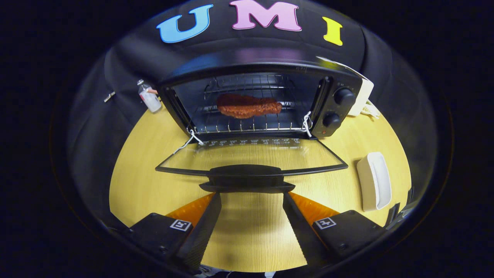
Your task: Open the toaster oven, put the food inside, and close the toaster oven door.
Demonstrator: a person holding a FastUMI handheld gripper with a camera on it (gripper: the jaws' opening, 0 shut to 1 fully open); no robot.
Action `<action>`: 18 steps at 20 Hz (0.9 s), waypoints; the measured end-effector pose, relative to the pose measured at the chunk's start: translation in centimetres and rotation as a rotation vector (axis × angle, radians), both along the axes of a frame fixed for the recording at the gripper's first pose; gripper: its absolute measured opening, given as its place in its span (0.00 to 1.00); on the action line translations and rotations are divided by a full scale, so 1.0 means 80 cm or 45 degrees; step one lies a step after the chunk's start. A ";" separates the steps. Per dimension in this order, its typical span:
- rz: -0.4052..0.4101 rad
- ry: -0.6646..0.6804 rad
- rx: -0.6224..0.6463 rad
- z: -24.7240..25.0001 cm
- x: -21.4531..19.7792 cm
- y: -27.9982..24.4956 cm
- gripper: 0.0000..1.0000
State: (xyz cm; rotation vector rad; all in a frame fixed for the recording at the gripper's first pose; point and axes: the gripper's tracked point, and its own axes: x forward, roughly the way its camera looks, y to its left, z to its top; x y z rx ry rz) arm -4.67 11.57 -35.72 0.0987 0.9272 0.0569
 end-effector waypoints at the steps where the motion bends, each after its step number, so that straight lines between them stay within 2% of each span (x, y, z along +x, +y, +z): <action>1: -0.001 -0.023 0.007 0.009 0.002 -0.001 0.99; 9: -0.020 -0.211 0.032 0.076 0.050 -0.002 0.99; 12: -0.033 -0.224 0.008 0.086 0.069 -0.008 1.00; 15: -0.022 -0.261 -0.047 0.091 0.072 -0.018 0.99; 18: -0.015 -0.294 -0.019 0.105 0.061 -0.019 0.99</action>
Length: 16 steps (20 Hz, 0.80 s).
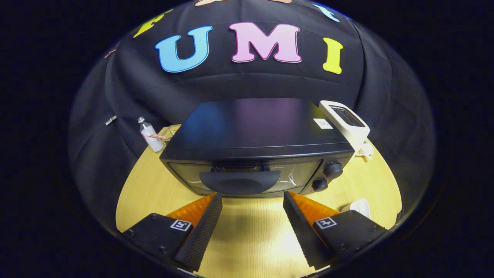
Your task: Open the toaster oven, put the food inside, and close the toaster oven door.
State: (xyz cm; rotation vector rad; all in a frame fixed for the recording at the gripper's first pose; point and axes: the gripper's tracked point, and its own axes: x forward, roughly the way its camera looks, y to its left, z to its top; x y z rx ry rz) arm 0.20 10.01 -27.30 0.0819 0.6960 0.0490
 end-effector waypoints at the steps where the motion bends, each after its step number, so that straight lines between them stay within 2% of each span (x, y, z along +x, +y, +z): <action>1: 0.003 -0.015 0.014 0.007 -0.004 -0.002 0.99; 7: -0.040 -0.107 0.094 0.056 -0.018 -0.032 0.99; 13: -0.045 -0.267 0.062 0.121 -0.027 -0.063 0.99; 16: -0.051 -0.345 0.060 0.165 -0.009 -0.078 0.99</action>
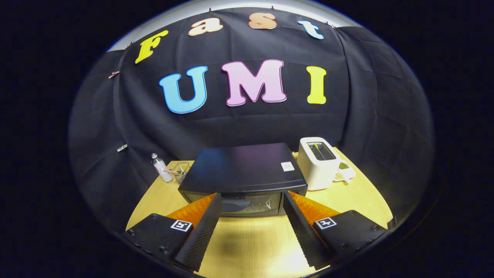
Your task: Open the toaster oven, put the food inside, and close the toaster oven door.
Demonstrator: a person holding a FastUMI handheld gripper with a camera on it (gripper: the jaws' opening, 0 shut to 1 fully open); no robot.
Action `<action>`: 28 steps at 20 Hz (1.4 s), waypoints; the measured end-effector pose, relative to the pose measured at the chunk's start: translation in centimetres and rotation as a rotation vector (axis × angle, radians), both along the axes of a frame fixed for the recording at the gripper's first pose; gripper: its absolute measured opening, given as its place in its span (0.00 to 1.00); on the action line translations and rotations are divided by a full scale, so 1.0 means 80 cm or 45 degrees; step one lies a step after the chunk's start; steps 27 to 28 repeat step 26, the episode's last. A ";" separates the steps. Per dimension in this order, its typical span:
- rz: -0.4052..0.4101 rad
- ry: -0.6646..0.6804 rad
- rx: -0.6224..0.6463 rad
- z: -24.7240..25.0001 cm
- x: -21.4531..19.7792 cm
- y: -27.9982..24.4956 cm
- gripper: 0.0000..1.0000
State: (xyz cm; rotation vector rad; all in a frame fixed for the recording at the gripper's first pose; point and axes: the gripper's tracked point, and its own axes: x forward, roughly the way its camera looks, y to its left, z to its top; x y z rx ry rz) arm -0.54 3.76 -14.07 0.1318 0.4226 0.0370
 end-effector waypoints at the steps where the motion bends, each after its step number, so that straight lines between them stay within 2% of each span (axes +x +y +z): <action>1: -0.004 -0.030 -0.001 0.015 0.001 -0.004 0.99; 9: 0.006 -0.258 -0.064 0.139 -0.012 -0.027 0.99; 11: -0.008 -0.334 -0.117 0.173 -0.021 -0.039 0.99; 15: -0.025 -0.466 -0.119 0.221 -0.038 -0.046 0.99; 18: -0.049 -0.525 -0.150 0.232 -0.043 -0.061 0.98; 28: -0.025 -0.530 -0.145 0.240 -0.038 -0.052 0.98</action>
